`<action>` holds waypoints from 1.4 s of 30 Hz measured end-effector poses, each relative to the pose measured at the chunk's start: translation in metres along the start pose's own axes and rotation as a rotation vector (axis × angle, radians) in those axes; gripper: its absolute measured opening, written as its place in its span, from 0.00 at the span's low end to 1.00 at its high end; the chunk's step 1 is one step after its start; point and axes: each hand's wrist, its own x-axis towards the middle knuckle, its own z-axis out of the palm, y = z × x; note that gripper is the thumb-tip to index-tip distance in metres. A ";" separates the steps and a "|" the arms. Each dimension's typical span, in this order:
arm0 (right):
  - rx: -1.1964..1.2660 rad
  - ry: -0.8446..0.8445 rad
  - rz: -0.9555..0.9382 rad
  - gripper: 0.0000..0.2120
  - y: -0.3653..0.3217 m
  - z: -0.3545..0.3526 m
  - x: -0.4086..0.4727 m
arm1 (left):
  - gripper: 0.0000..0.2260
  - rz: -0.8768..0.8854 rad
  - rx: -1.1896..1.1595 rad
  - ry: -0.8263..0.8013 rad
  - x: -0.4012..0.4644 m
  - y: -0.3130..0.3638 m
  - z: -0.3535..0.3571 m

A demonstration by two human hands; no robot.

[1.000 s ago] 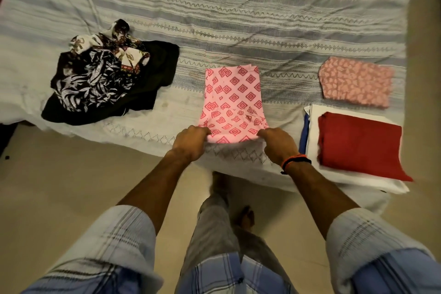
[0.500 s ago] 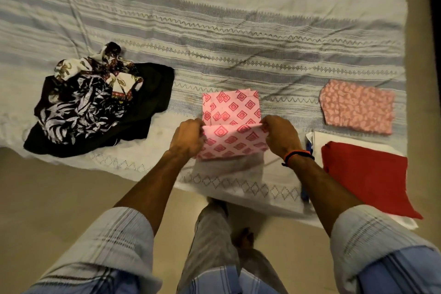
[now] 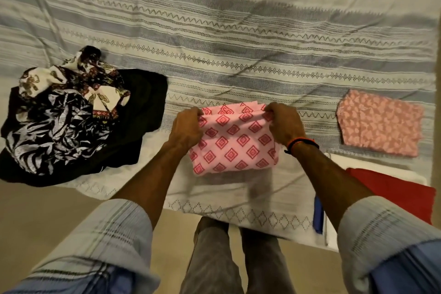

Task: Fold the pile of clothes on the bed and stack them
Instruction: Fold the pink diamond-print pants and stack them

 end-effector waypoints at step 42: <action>-0.185 -0.133 -0.267 0.36 0.034 0.130 0.021 | 0.43 0.285 0.342 -0.045 0.037 -0.047 0.129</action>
